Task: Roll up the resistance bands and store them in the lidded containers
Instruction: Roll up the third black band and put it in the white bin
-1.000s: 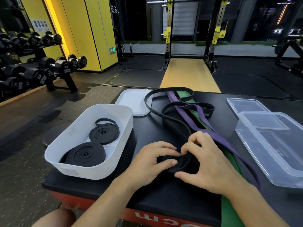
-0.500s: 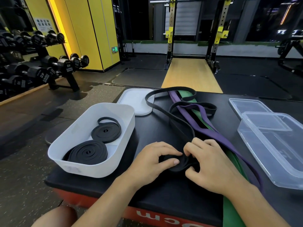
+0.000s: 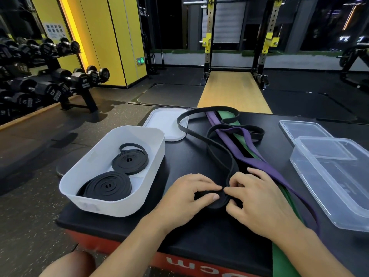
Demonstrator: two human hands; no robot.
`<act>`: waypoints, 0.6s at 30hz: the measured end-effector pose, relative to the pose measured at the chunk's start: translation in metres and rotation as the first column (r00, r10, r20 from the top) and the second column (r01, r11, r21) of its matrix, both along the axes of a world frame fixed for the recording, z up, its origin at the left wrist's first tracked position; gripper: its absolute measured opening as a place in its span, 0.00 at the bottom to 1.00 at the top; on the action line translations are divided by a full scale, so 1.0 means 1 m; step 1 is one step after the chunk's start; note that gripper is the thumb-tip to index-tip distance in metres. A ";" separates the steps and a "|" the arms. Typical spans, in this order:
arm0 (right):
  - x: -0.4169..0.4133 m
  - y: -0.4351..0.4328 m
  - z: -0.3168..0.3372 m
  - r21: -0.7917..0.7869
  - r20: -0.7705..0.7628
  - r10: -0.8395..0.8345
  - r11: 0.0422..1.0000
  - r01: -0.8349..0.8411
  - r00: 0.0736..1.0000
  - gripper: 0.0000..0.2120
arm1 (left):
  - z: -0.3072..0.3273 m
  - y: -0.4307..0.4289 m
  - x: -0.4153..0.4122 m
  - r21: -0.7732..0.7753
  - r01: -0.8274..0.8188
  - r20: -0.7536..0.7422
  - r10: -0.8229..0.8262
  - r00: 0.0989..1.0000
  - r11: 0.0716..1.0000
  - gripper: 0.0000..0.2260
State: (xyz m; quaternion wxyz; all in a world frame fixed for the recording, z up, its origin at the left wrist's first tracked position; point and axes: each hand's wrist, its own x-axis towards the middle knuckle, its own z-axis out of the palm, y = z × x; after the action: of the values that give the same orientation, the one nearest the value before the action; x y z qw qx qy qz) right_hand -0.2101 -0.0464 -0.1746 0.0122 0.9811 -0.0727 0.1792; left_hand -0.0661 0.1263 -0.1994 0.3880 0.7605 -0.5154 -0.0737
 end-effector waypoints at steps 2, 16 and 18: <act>-0.001 0.000 -0.002 0.002 -0.004 -0.009 1.000 0.009 1.000 0.11 | 0.000 0.000 0.000 0.017 -0.009 0.005 0.009 1.000 1.000 0.15; -0.005 -0.012 -0.014 -0.016 0.070 0.125 0.992 -0.124 0.990 0.14 | 0.005 0.001 0.003 -0.026 0.032 -0.159 -0.035 0.987 0.999 0.12; -0.004 -0.014 -0.014 -0.039 0.101 0.129 0.991 -0.125 0.987 0.13 | 0.004 0.001 0.002 -0.001 0.032 -0.106 -0.032 0.994 0.999 0.12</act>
State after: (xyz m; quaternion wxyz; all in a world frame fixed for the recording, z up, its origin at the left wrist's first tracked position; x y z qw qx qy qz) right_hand -0.2145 -0.0603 -0.1888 0.0130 0.9728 -0.0075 0.2312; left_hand -0.0638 0.1269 -0.1951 0.4133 0.7473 -0.5063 -0.1202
